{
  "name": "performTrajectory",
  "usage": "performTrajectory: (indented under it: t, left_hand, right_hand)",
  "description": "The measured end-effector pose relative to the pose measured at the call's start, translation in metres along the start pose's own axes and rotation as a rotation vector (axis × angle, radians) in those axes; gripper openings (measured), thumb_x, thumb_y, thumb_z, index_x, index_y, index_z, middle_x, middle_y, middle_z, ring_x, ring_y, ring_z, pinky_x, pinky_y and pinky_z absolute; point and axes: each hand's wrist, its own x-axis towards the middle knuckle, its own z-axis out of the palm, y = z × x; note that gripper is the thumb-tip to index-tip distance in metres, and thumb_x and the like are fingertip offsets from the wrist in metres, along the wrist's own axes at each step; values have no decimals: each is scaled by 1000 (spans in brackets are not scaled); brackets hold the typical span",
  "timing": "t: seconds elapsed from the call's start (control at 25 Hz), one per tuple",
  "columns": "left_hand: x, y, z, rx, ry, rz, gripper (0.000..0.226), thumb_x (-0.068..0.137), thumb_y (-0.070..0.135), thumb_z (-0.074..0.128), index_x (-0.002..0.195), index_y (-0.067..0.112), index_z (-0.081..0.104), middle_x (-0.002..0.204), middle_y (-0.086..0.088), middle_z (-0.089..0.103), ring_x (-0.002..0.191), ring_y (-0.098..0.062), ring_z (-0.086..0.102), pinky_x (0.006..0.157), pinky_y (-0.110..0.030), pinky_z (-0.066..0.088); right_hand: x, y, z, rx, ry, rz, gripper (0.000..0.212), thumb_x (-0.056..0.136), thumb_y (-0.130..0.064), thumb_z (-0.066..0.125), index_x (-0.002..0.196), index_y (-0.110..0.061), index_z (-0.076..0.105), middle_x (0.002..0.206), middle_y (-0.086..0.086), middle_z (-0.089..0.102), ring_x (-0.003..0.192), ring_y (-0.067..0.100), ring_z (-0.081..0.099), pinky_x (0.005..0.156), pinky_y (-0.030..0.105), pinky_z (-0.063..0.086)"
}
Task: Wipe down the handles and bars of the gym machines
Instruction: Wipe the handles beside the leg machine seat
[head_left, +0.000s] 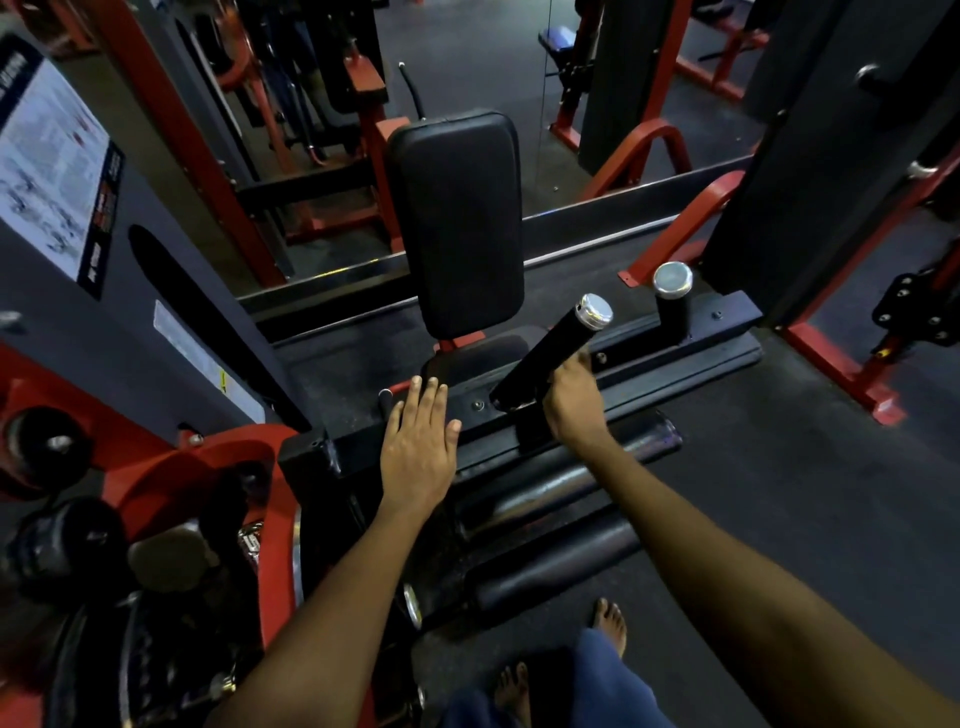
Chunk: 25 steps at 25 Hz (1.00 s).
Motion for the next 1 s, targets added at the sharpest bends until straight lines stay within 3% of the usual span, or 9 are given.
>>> performTrajectory:
  t: [0.12, 0.2, 0.28, 0.32, 0.44, 0.6, 0.72, 0.8, 1.0]
  left_hand:
    - [2, -2, 2, 6, 0, 8, 56, 101, 35, 21, 140, 6, 47, 147, -9, 45, 142, -25, 33, 109, -43, 37]
    - [1, -2, 2, 7, 1, 10, 56, 101, 35, 20, 140, 5, 46, 147, -9, 45, 142, -25, 32, 109, -43, 38]
    - [1, -2, 1, 12, -5, 5, 56, 101, 36, 19, 141, 5, 45, 147, -9, 45, 142, -25, 31, 109, -43, 37]
    - [1, -2, 2, 18, -9, 4, 56, 101, 36, 19, 141, 5, 45, 147, -9, 45, 142, -25, 31, 109, -43, 37]
    - [3, -2, 4, 11, 5, 5, 56, 101, 35, 20, 140, 5, 46, 147, -9, 45, 142, -25, 32, 109, -43, 37]
    - [1, -3, 4, 18, -7, -7, 56, 101, 36, 19, 142, 6, 44, 149, -9, 43, 143, -24, 29, 111, -42, 34]
    - [1, -1, 3, 28, -26, -8, 57, 101, 36, 17, 145, 7, 39, 153, -8, 37, 145, -23, 25, 115, -42, 28]
    - [0, 0, 3, 28, -33, -14, 58, 101, 36, 14, 147, 7, 33, 156, -8, 29, 147, -23, 20, 118, -42, 22]
    - [-18, 34, 9, -34, -7, -260, 61, 100, 36, 13, 149, 3, 25, 158, -11, 20, 147, -25, 19, 119, -42, 18]
  right_hand:
    - [-30, -18, 7, 150, 2, -128, 63, 67, 1, 43, 129, 5, 50, 133, 23, 48, 128, 34, 37, 111, 47, 27]
    - [-52, -8, 0, 234, -78, -186, 68, 71, 0, 34, 138, -1, 42, 146, 13, 38, 139, 24, 27, 117, 40, 13]
    - [-80, 11, -1, 283, -124, -263, 72, 70, -6, 25, 141, -10, 40, 147, 8, 38, 139, 21, 30, 119, 35, 8]
    - [-84, 20, -3, 356, -84, -230, 71, 70, -5, 24, 139, -13, 41, 142, 9, 44, 135, 22, 38, 119, 40, 13]
    - [-40, 17, -18, 521, 197, 197, 63, 73, 13, 34, 130, -6, 50, 132, 6, 52, 128, 22, 45, 111, 54, 25]
    - [-12, -22, 3, 229, 48, 10, 51, 73, -5, 35, 118, -1, 59, 126, 18, 56, 125, 31, 43, 110, 50, 24]
    - [-30, -23, 13, 176, 0, -29, 59, 72, -6, 34, 128, -1, 52, 133, 17, 52, 130, 31, 40, 114, 42, 19]
    - [-52, -3, 9, 146, -6, -169, 66, 72, 0, 31, 137, 0, 43, 144, 16, 40, 138, 28, 30, 117, 36, 14]
    - [-91, 9, 8, 87, -70, -326, 61, 75, -5, 26, 131, 4, 50, 136, 20, 49, 132, 28, 38, 115, 36, 19]
